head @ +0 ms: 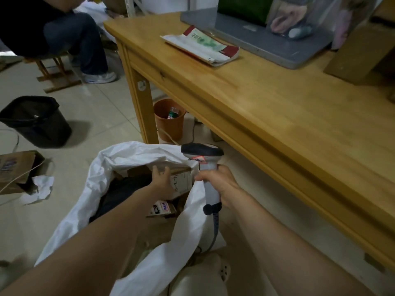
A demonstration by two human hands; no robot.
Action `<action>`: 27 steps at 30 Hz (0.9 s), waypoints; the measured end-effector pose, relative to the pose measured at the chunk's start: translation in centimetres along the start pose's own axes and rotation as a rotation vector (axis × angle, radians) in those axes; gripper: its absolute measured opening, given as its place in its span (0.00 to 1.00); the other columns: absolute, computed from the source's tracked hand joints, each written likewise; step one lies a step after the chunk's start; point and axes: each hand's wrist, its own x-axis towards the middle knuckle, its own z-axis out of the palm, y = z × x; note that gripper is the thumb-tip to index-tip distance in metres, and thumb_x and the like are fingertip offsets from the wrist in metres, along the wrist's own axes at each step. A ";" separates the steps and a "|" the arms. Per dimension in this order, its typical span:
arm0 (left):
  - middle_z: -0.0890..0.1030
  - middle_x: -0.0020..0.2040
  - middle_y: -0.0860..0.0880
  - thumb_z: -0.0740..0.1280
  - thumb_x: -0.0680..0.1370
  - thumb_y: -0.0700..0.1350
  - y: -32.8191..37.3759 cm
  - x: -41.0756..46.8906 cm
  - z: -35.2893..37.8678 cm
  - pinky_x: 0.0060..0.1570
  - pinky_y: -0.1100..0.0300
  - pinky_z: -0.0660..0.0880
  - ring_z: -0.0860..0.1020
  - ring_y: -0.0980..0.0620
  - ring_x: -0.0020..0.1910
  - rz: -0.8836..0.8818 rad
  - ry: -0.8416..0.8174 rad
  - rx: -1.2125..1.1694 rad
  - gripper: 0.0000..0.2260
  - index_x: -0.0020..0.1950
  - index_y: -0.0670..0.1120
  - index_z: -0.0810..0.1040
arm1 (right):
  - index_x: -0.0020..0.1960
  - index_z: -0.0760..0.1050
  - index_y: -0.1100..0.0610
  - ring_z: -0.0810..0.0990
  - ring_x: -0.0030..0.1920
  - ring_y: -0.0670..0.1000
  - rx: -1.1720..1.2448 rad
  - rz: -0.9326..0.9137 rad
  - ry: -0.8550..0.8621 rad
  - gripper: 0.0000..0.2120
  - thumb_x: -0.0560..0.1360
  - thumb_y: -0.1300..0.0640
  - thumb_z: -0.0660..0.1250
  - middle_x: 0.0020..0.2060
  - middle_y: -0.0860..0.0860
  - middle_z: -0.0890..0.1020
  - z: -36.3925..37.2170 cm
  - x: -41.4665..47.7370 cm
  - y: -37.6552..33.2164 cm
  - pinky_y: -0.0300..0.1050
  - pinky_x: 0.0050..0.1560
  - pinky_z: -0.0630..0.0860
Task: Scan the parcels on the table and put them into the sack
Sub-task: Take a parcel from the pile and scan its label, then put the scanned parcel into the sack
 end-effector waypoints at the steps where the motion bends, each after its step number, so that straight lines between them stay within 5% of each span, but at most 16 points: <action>1: 0.43 0.78 0.41 0.70 0.75 0.49 0.2 -0.8 -0.7 0.75 0.47 0.52 0.50 0.40 0.77 -0.006 0.029 -0.015 0.43 0.79 0.49 0.44 | 0.42 0.70 0.51 0.73 0.42 0.50 0.004 -0.003 -0.006 0.10 0.71 0.61 0.71 0.41 0.52 0.75 -0.1 -0.6 0.1 0.45 0.42 0.71; 5: 0.54 0.77 0.40 0.64 0.80 0.48 1.6 -4.4 -3.6 0.69 0.57 0.60 0.60 0.44 0.74 0.033 0.195 -0.119 0.32 0.78 0.45 0.50 | 0.43 0.70 0.51 0.74 0.43 0.50 0.027 -0.034 -0.011 0.11 0.71 0.62 0.71 0.42 0.52 0.76 -0.5 -3.7 0.0 0.44 0.42 0.73; 9: 0.61 0.75 0.41 0.64 0.80 0.44 3.7 -9.0 -5.5 0.67 0.52 0.66 0.64 0.43 0.72 0.112 0.404 -0.123 0.28 0.78 0.46 0.56 | 0.49 0.78 0.59 0.84 0.42 0.51 0.157 -0.100 -0.074 0.06 0.72 0.63 0.71 0.43 0.57 0.84 -1.1 -8.0 -0.8 0.44 0.43 0.82; 13: 0.70 0.68 0.41 0.63 0.78 0.39 7.6 -13.9 -7.8 0.62 0.50 0.71 0.70 0.41 0.66 0.341 0.535 -0.195 0.21 0.71 0.47 0.67 | 0.48 0.78 0.65 0.83 0.33 0.52 0.341 -0.133 -0.072 0.09 0.75 0.59 0.69 0.39 0.61 0.85 -3.6 -12.4 -2.7 0.43 0.35 0.81; 17: 0.67 0.70 0.41 0.63 0.78 0.41 14.0 -18.7 -9.5 0.62 0.51 0.68 0.67 0.42 0.68 0.505 0.553 -0.219 0.23 0.73 0.48 0.65 | 0.49 0.74 0.66 0.82 0.28 0.52 0.630 -0.165 -0.075 0.13 0.77 0.55 0.66 0.32 0.59 0.83 -9.0 -16.8 -5.0 0.42 0.31 0.79; 27: 0.70 0.71 0.45 0.64 0.79 0.44 34.9 -25.0 -5.8 0.64 0.54 0.68 0.69 0.46 0.68 0.933 0.433 -0.076 0.27 0.77 0.46 0.61 | 0.60 0.72 0.67 0.78 0.22 0.49 1.146 -0.386 0.241 0.17 0.78 0.54 0.65 0.29 0.58 0.81 -27.9 -24.3 -3.4 0.37 0.24 0.76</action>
